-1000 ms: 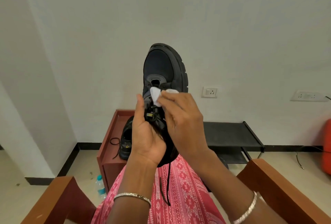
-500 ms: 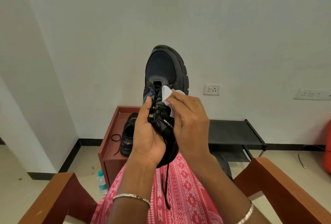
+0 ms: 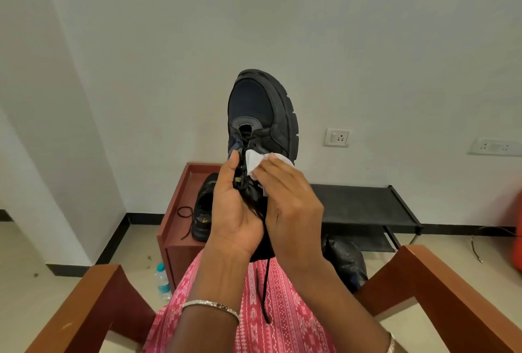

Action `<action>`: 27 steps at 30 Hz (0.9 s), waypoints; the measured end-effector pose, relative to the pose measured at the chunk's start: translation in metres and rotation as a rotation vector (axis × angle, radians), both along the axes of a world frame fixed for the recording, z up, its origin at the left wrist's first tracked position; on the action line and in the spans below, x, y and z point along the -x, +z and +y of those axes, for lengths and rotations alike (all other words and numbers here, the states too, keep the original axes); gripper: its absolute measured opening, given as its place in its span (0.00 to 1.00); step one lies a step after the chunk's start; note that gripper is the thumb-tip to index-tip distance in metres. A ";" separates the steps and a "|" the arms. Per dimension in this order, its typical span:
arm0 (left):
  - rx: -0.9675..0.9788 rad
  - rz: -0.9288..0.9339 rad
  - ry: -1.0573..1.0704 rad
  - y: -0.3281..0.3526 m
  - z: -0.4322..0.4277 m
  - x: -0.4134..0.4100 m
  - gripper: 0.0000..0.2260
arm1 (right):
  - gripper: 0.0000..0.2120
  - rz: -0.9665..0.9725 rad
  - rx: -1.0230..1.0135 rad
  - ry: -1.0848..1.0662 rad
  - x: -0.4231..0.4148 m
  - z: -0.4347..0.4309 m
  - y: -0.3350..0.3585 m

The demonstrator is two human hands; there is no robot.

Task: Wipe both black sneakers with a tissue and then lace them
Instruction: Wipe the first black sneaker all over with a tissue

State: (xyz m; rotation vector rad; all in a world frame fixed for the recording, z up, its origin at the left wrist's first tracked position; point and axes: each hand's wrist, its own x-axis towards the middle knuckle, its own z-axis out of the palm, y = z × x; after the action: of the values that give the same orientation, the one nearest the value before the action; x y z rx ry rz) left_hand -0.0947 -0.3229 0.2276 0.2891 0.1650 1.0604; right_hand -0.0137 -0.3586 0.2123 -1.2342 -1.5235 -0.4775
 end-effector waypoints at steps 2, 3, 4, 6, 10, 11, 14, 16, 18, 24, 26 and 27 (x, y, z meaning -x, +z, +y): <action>0.011 0.021 0.013 0.001 0.001 0.000 0.19 | 0.14 -0.038 0.000 0.012 0.004 -0.011 -0.008; 0.019 0.038 0.021 0.002 0.001 0.001 0.20 | 0.14 -0.057 0.001 0.026 0.006 -0.020 -0.015; 0.017 0.053 0.031 0.002 0.003 0.001 0.20 | 0.13 -0.065 0.008 0.038 0.006 -0.029 -0.024; 0.013 0.076 0.055 0.003 0.006 0.000 0.22 | 0.12 -0.078 0.014 0.027 0.005 -0.042 -0.038; 0.017 0.057 0.036 0.002 0.005 -0.004 0.20 | 0.12 -0.076 -0.011 0.025 -0.005 -0.028 -0.031; 0.018 0.032 0.015 0.001 0.004 -0.005 0.21 | 0.14 -0.071 -0.030 0.000 -0.007 -0.020 -0.023; 0.023 0.000 -0.006 -0.001 0.001 -0.005 0.21 | 0.16 -0.051 -0.067 -0.072 -0.008 -0.002 -0.006; 0.014 0.010 -0.006 -0.001 0.001 -0.003 0.22 | 0.14 -0.066 -0.041 -0.078 -0.005 -0.006 -0.009; 0.013 0.027 0.026 0.000 0.004 0.000 0.23 | 0.14 -0.068 0.006 -0.033 -0.004 -0.021 -0.021; 0.001 -0.002 0.132 0.001 0.012 0.003 0.25 | 0.16 -0.010 0.053 0.061 0.000 -0.050 -0.048; 0.018 -0.004 0.100 0.000 0.010 0.003 0.26 | 0.17 -0.002 0.071 0.051 0.000 -0.034 -0.037; 0.030 -0.002 0.079 0.001 0.009 0.004 0.26 | 0.16 0.001 0.071 0.046 -0.001 -0.024 -0.029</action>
State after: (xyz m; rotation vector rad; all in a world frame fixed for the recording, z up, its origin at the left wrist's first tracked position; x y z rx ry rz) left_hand -0.0982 -0.3141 0.2281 0.2564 0.1917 1.1358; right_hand -0.0127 -0.3830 0.1832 -1.2504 -1.5765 -0.3956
